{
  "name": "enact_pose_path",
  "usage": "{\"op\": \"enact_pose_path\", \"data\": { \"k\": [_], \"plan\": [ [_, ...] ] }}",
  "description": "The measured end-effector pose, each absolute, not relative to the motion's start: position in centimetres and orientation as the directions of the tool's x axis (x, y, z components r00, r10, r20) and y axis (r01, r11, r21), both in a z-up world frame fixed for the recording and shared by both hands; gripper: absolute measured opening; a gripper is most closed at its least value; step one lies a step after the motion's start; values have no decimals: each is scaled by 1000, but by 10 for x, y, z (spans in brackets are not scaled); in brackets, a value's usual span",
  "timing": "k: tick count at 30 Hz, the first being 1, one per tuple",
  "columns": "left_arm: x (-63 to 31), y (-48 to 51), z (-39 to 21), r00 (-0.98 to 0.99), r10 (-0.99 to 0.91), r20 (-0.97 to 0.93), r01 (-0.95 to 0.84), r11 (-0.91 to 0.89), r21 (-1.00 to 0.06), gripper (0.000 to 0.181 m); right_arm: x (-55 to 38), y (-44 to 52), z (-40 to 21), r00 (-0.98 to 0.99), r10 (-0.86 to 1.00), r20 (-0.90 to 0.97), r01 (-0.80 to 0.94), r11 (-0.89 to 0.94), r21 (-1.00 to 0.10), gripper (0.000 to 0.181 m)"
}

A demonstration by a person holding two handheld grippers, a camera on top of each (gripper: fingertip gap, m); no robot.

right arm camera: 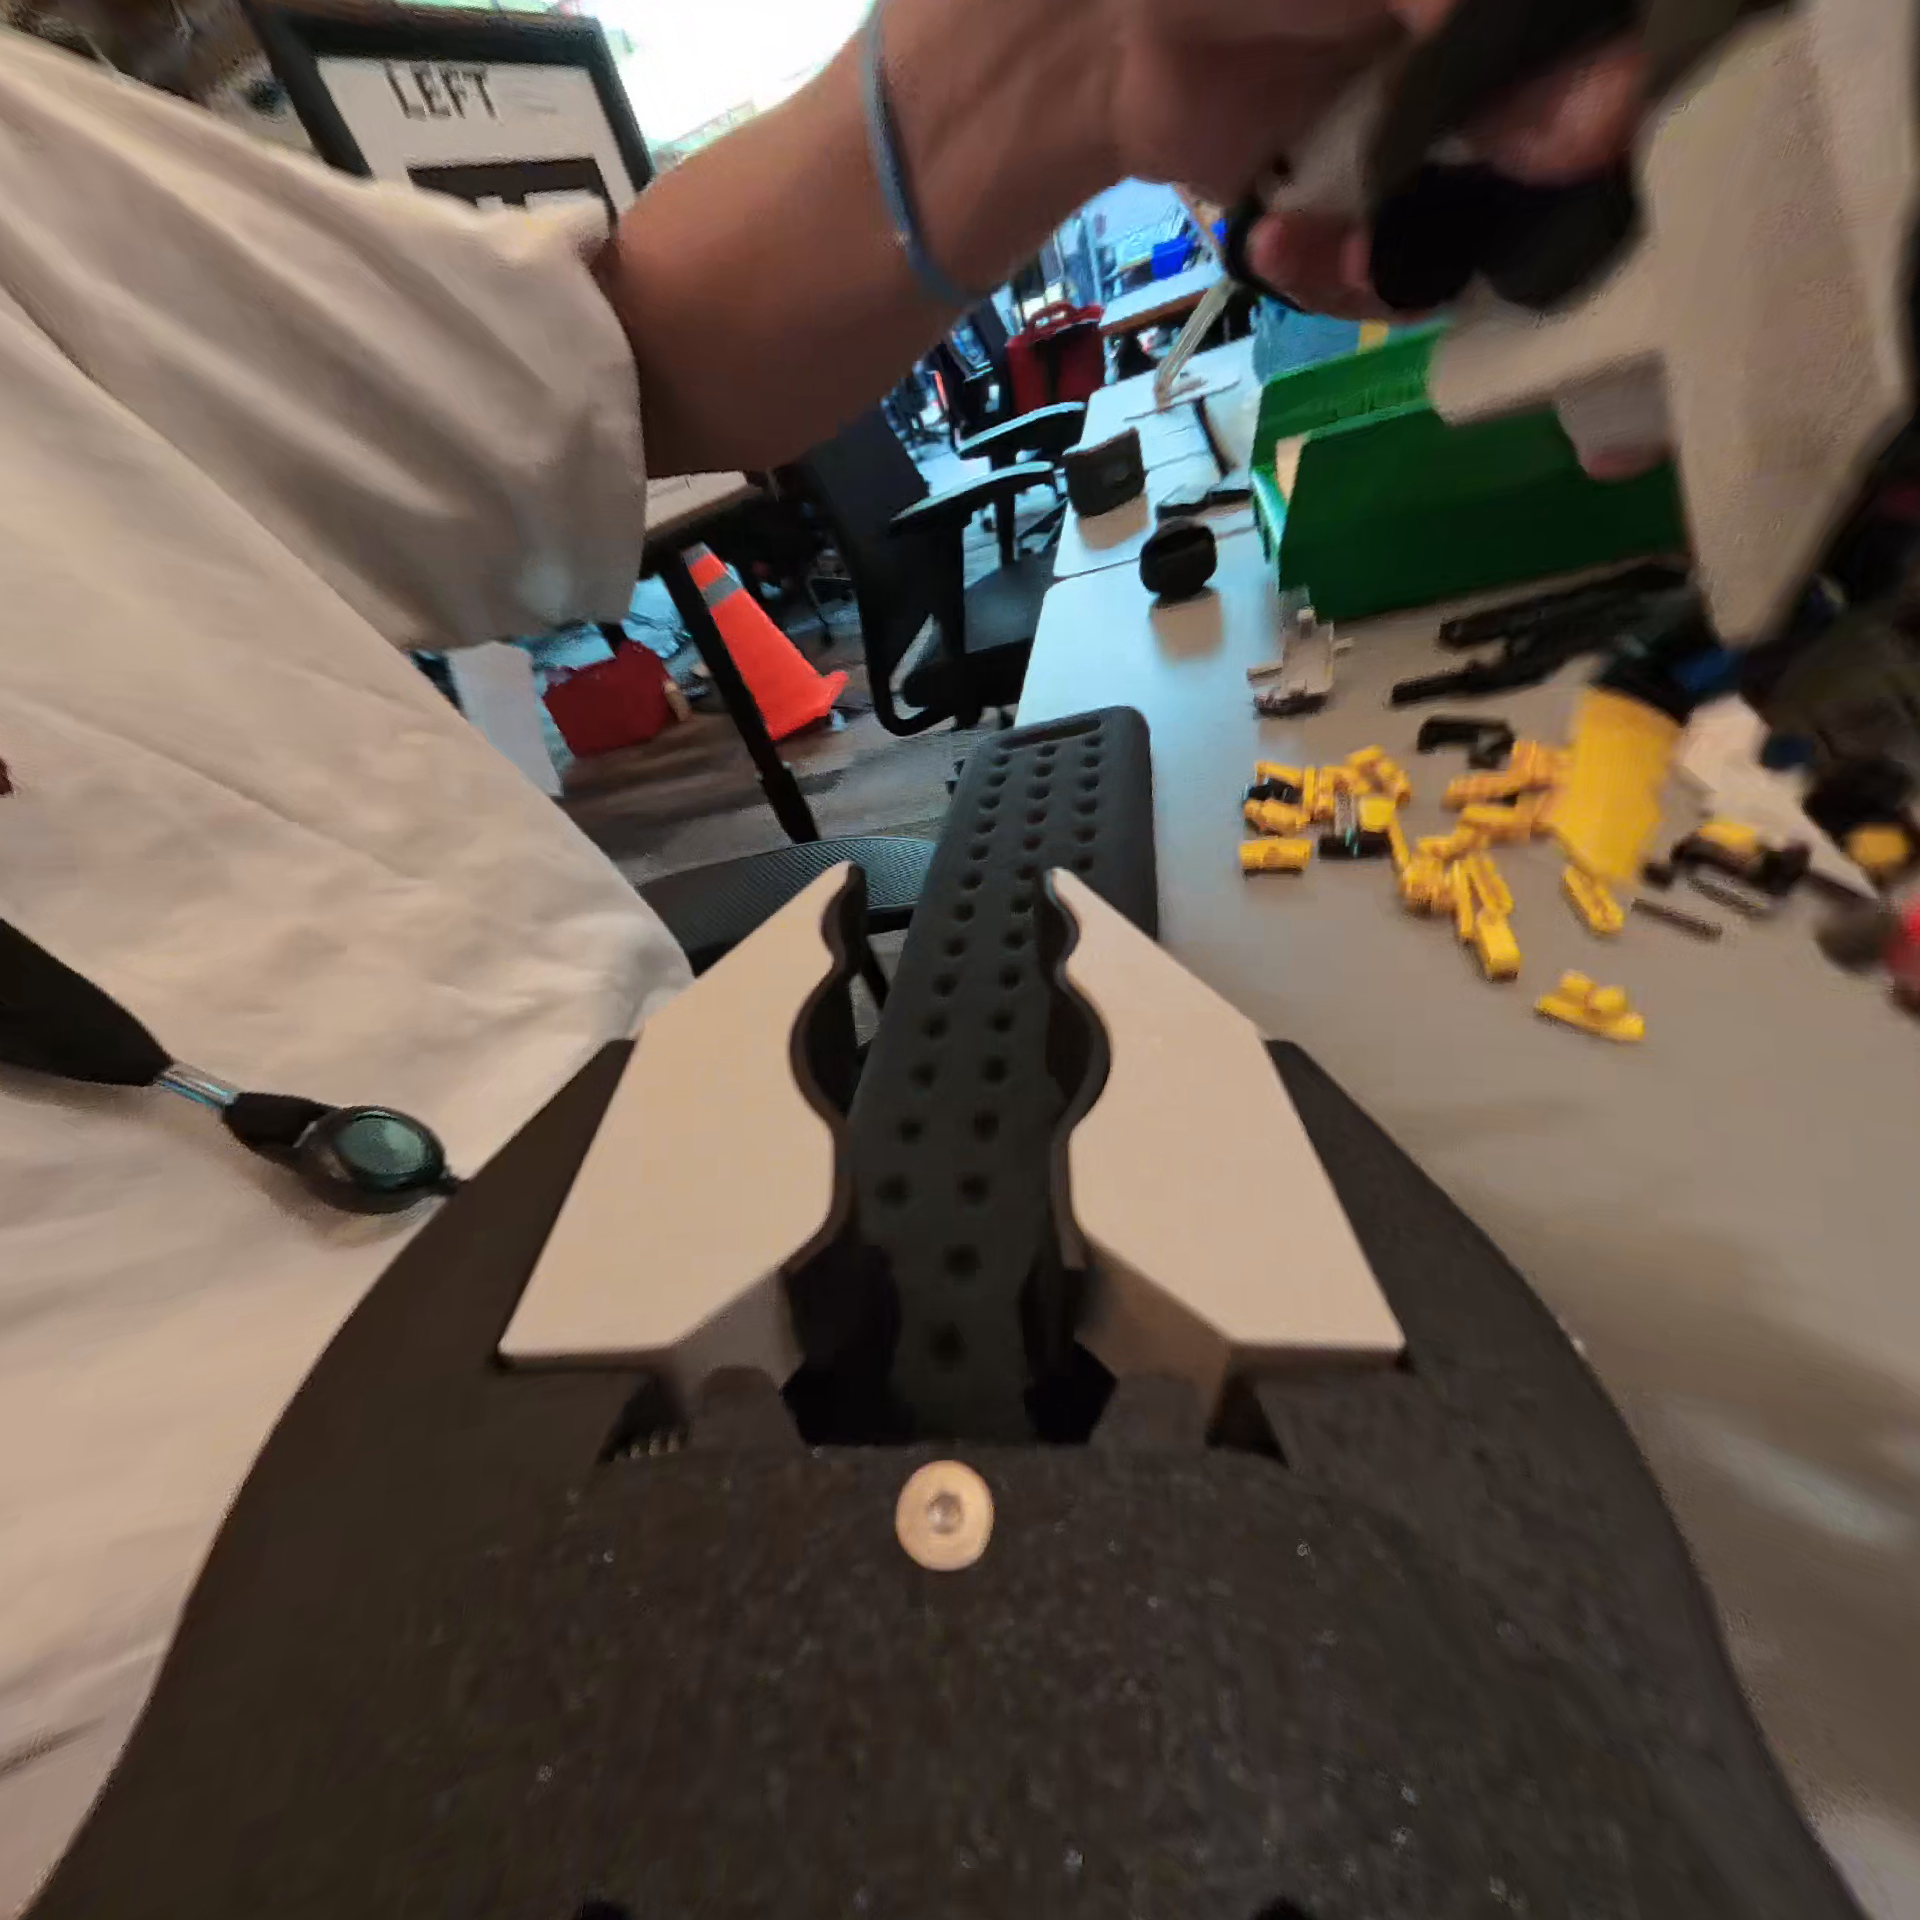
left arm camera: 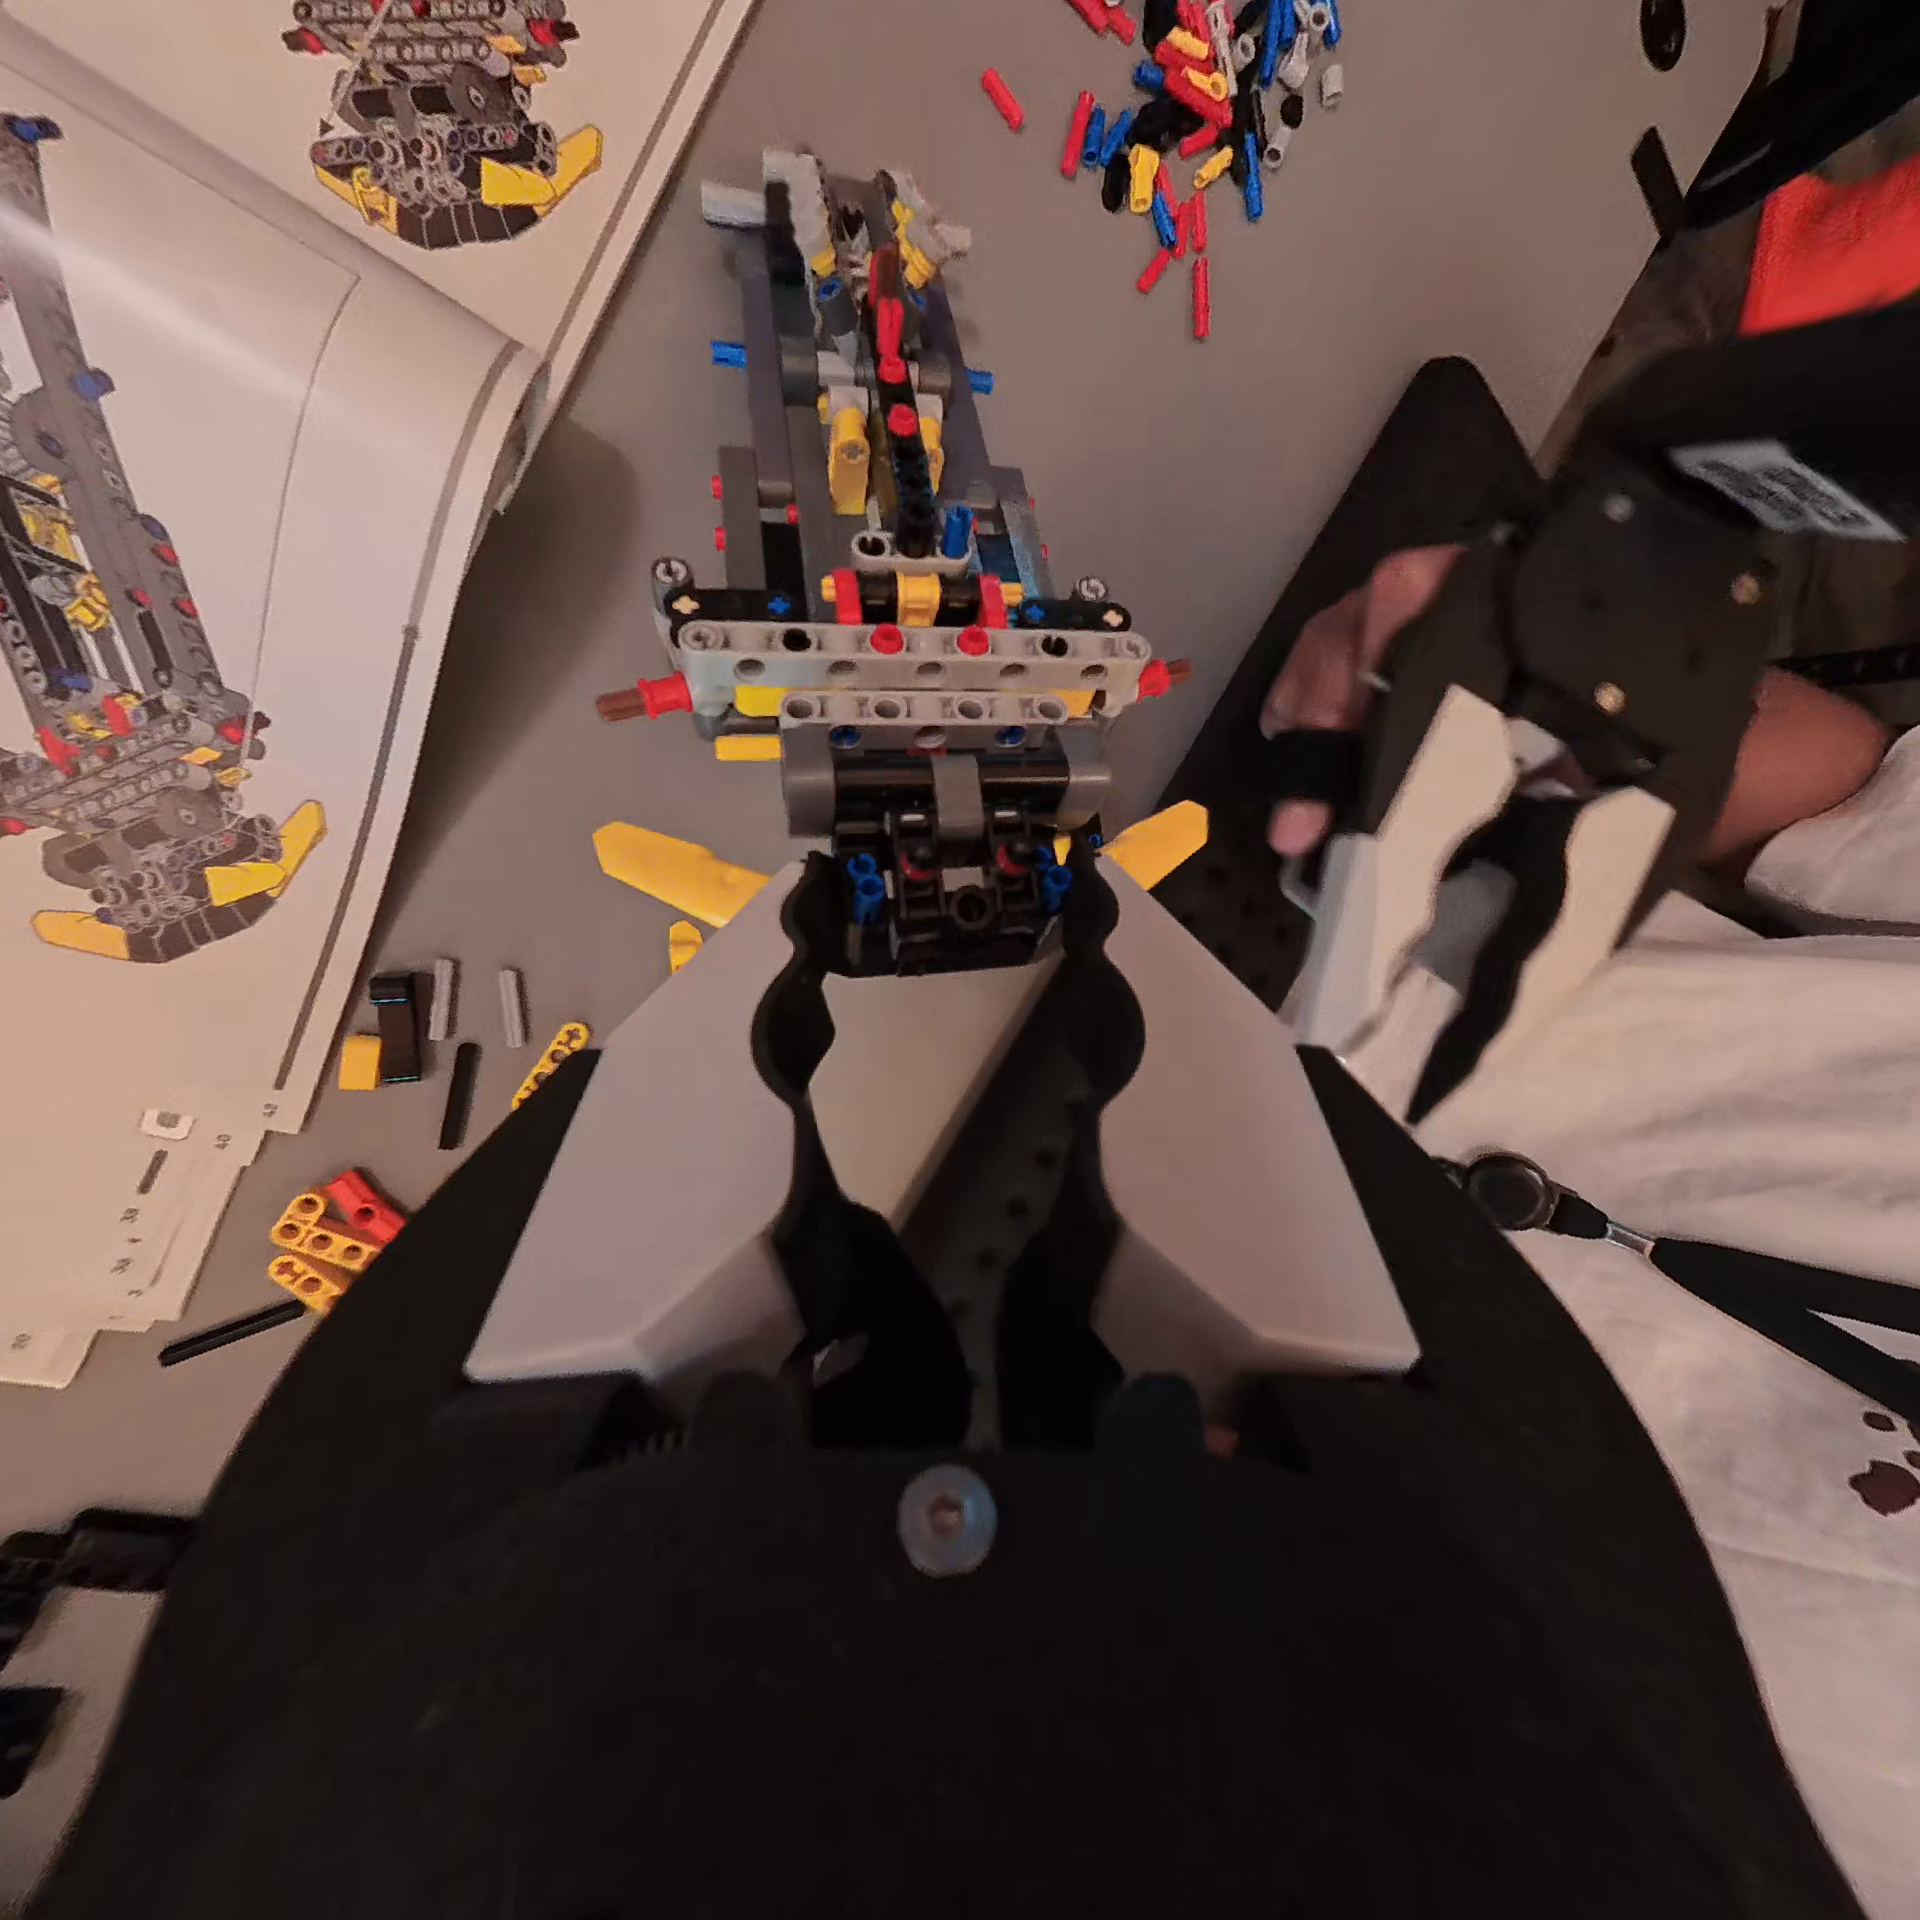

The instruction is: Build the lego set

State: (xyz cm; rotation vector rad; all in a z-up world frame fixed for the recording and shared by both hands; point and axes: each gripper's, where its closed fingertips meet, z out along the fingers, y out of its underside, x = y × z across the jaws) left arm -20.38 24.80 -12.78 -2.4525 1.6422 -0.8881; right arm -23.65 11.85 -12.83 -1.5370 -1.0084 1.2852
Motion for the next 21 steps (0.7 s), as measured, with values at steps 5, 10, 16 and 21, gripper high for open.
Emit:
{"op": "enact_pose_path", "data": {
  "k": [5, 10, 16, 21],
  "plan": [
    [-204, 244, -117, 255, -869, 425, -846, -414, -337, 42, -190, 166, -88, 591, 781, 200, 231, 74, -970, 16],
    [-203, 243, -109, 254, -858, 446, -846, -421, -328, 42, -131, 209, -149, 685, 640, 349, 544, -130, -829, 61],
    [-196, 236, -103, 250, -834, 492, -842, -438, -314, 42, -148, 236, -140, 726, 519, 451, 522, 11, -853, 12],
    [-186, 238, -68, 92, -891, 444, -784, -340, -519, 43, -137, 234, -115, 776, 519, 359, 401, 35, -916, 8]
  ]
}}
